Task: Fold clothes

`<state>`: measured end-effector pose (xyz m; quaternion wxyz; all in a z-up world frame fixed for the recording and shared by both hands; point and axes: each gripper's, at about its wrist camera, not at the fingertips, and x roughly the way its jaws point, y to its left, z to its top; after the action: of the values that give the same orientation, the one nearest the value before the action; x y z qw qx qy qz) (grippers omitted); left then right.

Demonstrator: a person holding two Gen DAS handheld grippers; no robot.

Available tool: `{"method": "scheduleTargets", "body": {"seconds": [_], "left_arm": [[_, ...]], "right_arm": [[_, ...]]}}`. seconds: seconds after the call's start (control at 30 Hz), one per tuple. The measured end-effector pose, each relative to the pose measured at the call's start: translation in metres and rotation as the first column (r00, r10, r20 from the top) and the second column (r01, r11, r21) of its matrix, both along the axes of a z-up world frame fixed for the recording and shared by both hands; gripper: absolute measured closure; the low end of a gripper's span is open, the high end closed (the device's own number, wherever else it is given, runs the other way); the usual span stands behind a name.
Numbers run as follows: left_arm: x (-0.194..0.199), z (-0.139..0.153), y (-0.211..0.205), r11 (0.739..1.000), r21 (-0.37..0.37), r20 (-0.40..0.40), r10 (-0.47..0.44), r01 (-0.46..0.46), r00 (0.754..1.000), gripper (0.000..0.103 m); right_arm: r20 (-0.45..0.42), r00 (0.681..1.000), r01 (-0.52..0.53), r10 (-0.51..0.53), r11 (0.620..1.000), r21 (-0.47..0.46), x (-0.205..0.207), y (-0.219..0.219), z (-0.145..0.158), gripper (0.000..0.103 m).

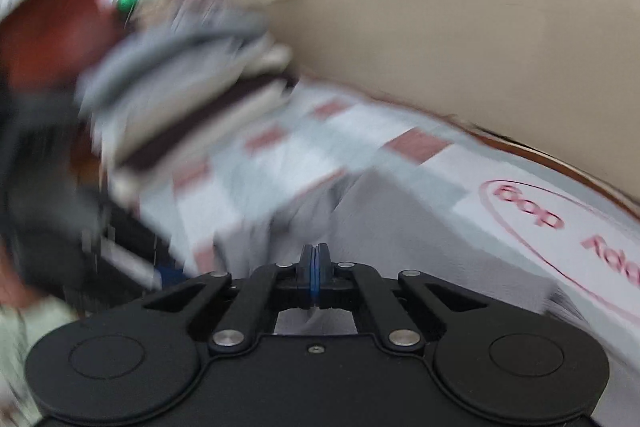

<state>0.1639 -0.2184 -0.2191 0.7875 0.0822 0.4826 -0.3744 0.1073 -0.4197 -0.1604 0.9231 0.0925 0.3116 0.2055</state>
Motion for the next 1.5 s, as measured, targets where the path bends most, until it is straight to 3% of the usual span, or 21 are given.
{"method": "scheduleTargets", "body": {"seconds": [0.1,0.13,0.2,0.27,0.37,0.4,0.47,0.5,0.57,0.63,0.67,0.73,0.8,0.87,0.9,1.1,1.2,1.4,1.47,1.5], "left_arm": [[0.002,0.003,0.0,1.0,-0.001,0.023,-0.019,0.019,1.0,0.06],[0.004,0.002,-0.001,1.0,-0.008,0.013,-0.015,0.015,1.0,0.059],[0.01,-0.004,-0.003,1.0,-0.026,-0.025,-0.004,0.003,1.0,0.058],[0.015,-0.012,-0.005,0.999,-0.039,-0.078,0.007,-0.01,0.997,0.056],[0.015,-0.018,-0.008,0.998,-0.051,-0.097,0.033,-0.038,0.995,0.055],[0.012,-0.018,-0.009,0.998,-0.052,-0.097,0.04,-0.045,0.995,0.057],[0.006,-0.016,-0.01,0.997,-0.041,-0.096,0.055,-0.06,0.994,0.079],[0.003,-0.014,-0.01,0.997,-0.034,-0.09,0.062,-0.065,0.994,0.096],[-0.003,-0.005,-0.007,0.997,-0.029,-0.049,0.067,-0.068,0.997,0.101],[-0.012,0.017,0.003,0.995,-0.018,0.095,0.098,-0.096,0.991,0.101],[-0.016,0.03,0.01,0.992,-0.013,0.17,0.123,-0.123,0.978,0.101],[-0.025,0.053,0.034,0.979,-0.025,0.289,0.203,-0.204,0.935,0.101],[-0.029,0.06,0.06,0.955,-0.048,0.307,0.294,-0.293,0.905,0.101],[-0.03,0.052,0.072,0.935,0.024,0.312,0.33,-0.355,0.891,0.102],[-0.029,0.048,0.076,0.928,0.05,0.302,0.339,-0.37,0.891,0.102],[-0.015,0.029,0.086,0.919,0.042,0.108,0.386,-0.392,0.916,0.096],[0.001,0.026,0.092,0.909,-0.033,0.072,0.416,-0.415,0.906,0.071],[0.041,-0.01,0.076,0.918,0.031,0.032,0.395,-0.396,0.918,0.057],[0.047,-0.023,0.07,0.925,0.075,0.013,0.374,-0.374,0.927,0.058],[0.045,-0.024,0.066,0.922,0.112,0.043,0.369,-0.371,0.928,0.072]], "right_arm": [[-0.017,0.996,0.086,-0.085,0.993,0.085,0.0,-0.031,0.001,0.103],[-0.029,0.996,0.085,-0.083,0.993,0.08,0.0,-0.034,-0.001,0.102],[-0.037,0.999,0.018,-0.017,0.999,0.033,-0.003,-0.028,-0.001,0.102],[-0.013,0.997,-0.077,0.077,0.997,-0.021,-0.01,-0.009,0.002,0.095],[0.014,0.982,-0.187,0.19,0.972,-0.14,-0.019,0.027,0.004,0.092],[0.008,0.982,-0.187,0.191,0.968,-0.168,-0.02,0.034,0.003,0.084],[0.001,0.982,-0.183,0.188,0.959,-0.216,-0.021,0.043,-0.004,0.087],[-0.002,0.982,-0.182,0.187,0.954,-0.24,-0.022,0.047,-0.007,0.086],[0.0,0.986,-0.157,0.164,0.946,-0.283,-0.022,0.05,-0.011,0.086],[0.003,0.995,-0.099,0.102,0.965,-0.242,-0.018,0.041,-0.011,0.081],[0.002,0.998,-0.056,0.057,0.981,-0.187,-0.017,0.033,-0.01,0.07],[-0.014,1.0,-0.006,0.005,0.997,-0.082,-0.016,0.016,-0.009,0.063],[-0.036,0.999,0.007,-0.009,0.999,-0.054,-0.016,0.008,-0.009,0.063],[-0.049,0.999,0.014,-0.017,0.998,-0.065,-0.015,0.007,-0.01,0.063],[-0.056,0.998,0.011,-0.015,0.998,-0.069,-0.015,0.008,-0.012,0.063],[-0.119,0.991,-0.078,0.065,0.992,-0.102,-0.014,0.03,-0.023,0.063],[-0.135,0.984,-0.13,0.113,0.985,-0.118,-0.016,0.041,-0.027,0.063],[-0.139,0.982,-0.149,0.13,0.978,-0.143,-0.017,0.048,-0.027,0.061],[-0.146,0.983,-0.133,0.114,0.983,-0.13,-0.016,0.042,-0.028,0.061],[-0.148,0.983,-0.124,0.105,0.984,-0.126,-0.016,0.039,-0.029,0.061]]}}
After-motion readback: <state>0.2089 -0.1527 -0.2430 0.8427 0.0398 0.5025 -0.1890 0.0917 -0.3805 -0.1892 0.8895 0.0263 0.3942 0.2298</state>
